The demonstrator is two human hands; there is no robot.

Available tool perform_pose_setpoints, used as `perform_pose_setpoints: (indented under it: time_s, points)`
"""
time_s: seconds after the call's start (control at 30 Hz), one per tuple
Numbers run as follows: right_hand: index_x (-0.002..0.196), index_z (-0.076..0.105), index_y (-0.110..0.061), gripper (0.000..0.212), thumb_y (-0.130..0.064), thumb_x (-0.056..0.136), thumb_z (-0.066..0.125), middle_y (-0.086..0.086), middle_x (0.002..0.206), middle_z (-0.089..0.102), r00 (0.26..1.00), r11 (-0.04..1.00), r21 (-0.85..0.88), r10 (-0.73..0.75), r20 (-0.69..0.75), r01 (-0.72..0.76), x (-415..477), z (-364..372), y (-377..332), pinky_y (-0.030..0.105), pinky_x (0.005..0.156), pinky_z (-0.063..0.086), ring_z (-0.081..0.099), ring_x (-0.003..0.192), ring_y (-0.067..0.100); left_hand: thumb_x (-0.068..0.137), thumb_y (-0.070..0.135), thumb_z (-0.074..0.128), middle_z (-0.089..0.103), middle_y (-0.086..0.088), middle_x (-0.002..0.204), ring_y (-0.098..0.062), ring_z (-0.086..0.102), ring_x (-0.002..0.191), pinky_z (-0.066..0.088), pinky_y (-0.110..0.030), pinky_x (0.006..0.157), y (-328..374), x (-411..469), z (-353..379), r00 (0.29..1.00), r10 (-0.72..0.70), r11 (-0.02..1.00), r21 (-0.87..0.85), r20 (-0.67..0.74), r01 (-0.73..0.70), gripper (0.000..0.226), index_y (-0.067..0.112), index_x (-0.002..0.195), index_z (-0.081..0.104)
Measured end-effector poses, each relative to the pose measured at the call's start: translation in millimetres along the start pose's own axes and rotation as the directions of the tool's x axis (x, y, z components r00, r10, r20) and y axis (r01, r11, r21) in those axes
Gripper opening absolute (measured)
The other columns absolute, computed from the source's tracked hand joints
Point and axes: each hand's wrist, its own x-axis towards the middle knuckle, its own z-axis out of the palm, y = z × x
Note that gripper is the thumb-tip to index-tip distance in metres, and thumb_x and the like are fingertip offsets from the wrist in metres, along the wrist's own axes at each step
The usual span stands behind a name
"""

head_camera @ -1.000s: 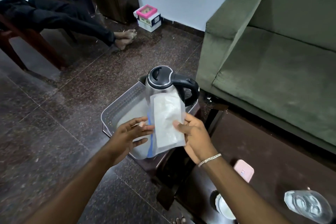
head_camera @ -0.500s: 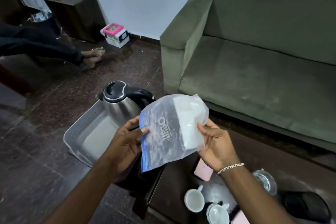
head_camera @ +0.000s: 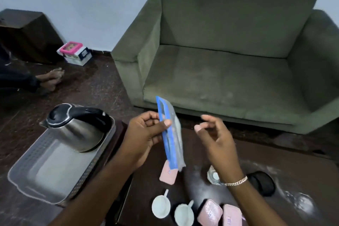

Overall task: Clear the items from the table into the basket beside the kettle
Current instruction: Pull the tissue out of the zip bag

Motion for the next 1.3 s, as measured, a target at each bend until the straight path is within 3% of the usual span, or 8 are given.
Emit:
perform_pose_setpoints:
  time_s: [0.13, 0.33, 0.5, 0.67, 0.77, 1.03, 1.17, 1.3]
  points:
    - [0.107, 0.073, -0.021, 0.025, -0.019, 0.084, 0.083, 0.000, 0.095, 0.075, 0.975, 0.995, 0.056, -0.089, 0.203, 0.079, -17.3, -19.5, -24.4, 0.023, 0.077, 0.056, 0.069, 0.081, 0.008, 0.069, 0.016, 0.082, 0.073, -0.014, 0.079, -0.021, 0.072, 0.069, 0.061, -0.032, 0.063, -22.4, -0.7, 45.4, 0.999, -0.036, 0.999, 0.028, 0.038, 0.035, 0.023, 0.007, 0.080, 0.065]
    - [0.104, 0.072, -0.024, 0.028, -0.006, 0.083, 0.079, -0.005, 0.083, 0.072, 0.989, 0.985, -0.110, -0.122, 0.088, 0.132, -18.6, -65.3, -19.9, 0.025, 0.069, 0.057, 0.068, 0.072, 0.012, 0.079, 0.009, 0.083, 0.072, -0.012, 0.072, -0.020, 0.069, 0.067, 0.058, -0.033, 0.065, -48.3, -8.1, 85.8, 0.997, 0.076, 0.966, 0.248, 0.013, -0.077, 0.025, 0.009, 0.072, 0.060]
    - [0.107, 0.071, -0.024, 0.041, 0.009, 0.085, 0.063, -0.003, 0.087, 0.065, 0.946, 0.893, -0.325, -0.325, 0.014, 0.311, -13.9, -105.7, -12.6, 0.033, 0.072, 0.055, 0.066, 0.076, 0.015, 0.075, -0.015, 0.062, 0.062, 0.004, 0.103, -0.005, 0.063, 0.076, 0.047, -0.021, 0.070, -49.5, -10.9, 94.6, 0.870, 0.478, 0.541, 0.740, 0.121, -0.400, 0.038, 0.022, 0.083, 0.062]
    - [0.103, 0.076, -0.020, 0.022, -0.016, 0.090, 0.059, 0.000, 0.092, 0.053, 0.966, 0.679, -0.704, -0.256, 0.035, 0.206, -13.3, -129.2, -20.4, 0.041, 0.064, 0.053, 0.063, 0.074, 0.026, 0.080, -0.021, 0.049, 0.063, 0.008, 0.140, 0.009, 0.055, 0.124, 0.041, -0.011, 0.106, -46.7, -12.7, 110.5, 0.845, 0.448, 0.340, 0.818, 0.292, -0.463, 0.054, 0.012, 0.109, 0.080]
    - [0.109, 0.067, -0.026, 0.025, -0.037, 0.097, 0.048, 0.001, 0.094, 0.049, 0.997, 0.448, -0.894, -0.075, -0.018, 0.018, -15.7, -130.7, -33.1, 0.039, 0.062, 0.046, 0.066, 0.078, 0.038, 0.080, -0.021, 0.050, 0.056, 0.009, 0.147, 0.004, 0.051, 0.132, 0.034, -0.011, 0.114, -50.5, -23.2, 131.4, 0.832, 0.396, 0.322, 0.790, 0.388, -0.522, 0.061, 0.008, 0.130, 0.070]
    - [0.096, 0.072, -0.013, 0.019, -0.007, 0.085, 0.057, 0.007, 0.101, 0.069, 0.979, 0.710, -0.699, 0.070, 0.191, 0.086, -19.7, -118.5, -44.9, 0.032, 0.074, 0.046, 0.064, 0.094, 0.027, 0.086, -0.012, 0.047, 0.045, 0.015, 0.156, 0.009, 0.041, 0.138, 0.026, -0.001, 0.110, -55.0, -55.1, 165.5, 0.810, 0.290, 0.356, 0.728, 0.510, -0.586, 0.063, 0.011, 0.143, 0.058]
    - [0.124, 0.066, -0.004, 0.036, -0.001, 0.090, 0.052, 0.003, 0.117, 0.067, 0.980, 0.782, -0.593, 0.174, -0.092, -0.194, -42.7, -75.1, -39.5, 0.026, 0.059, 0.047, 0.058, 0.065, 0.008, 0.081, -0.005, 0.044, 0.041, 0.022, 0.157, 0.014, 0.041, 0.138, 0.038, -0.007, 0.107, -54.1, -74.6, 166.1, 0.769, 0.215, 0.374, 0.676, 0.602, -0.635, 0.069, 0.016, 0.145, 0.057]
    - [0.130, 0.069, -0.017, 0.059, -0.004, 0.106, 0.017, -0.007, 0.113, 0.065, 0.986, 0.610, -0.775, 0.099, -0.132, -0.165, -54.4, -44.5, -36.5, 0.015, 0.056, 0.024, 0.047, 0.046, 0.006, 0.082, -0.004, 0.045, 0.039, 0.024, 0.159, 0.010, 0.047, 0.136, 0.046, -0.020, 0.106, -53.6, -90.0, 165.5, 0.736, 0.166, 0.404, 0.636, 0.656, -0.658, 0.071, 0.022, 0.147, 0.055]
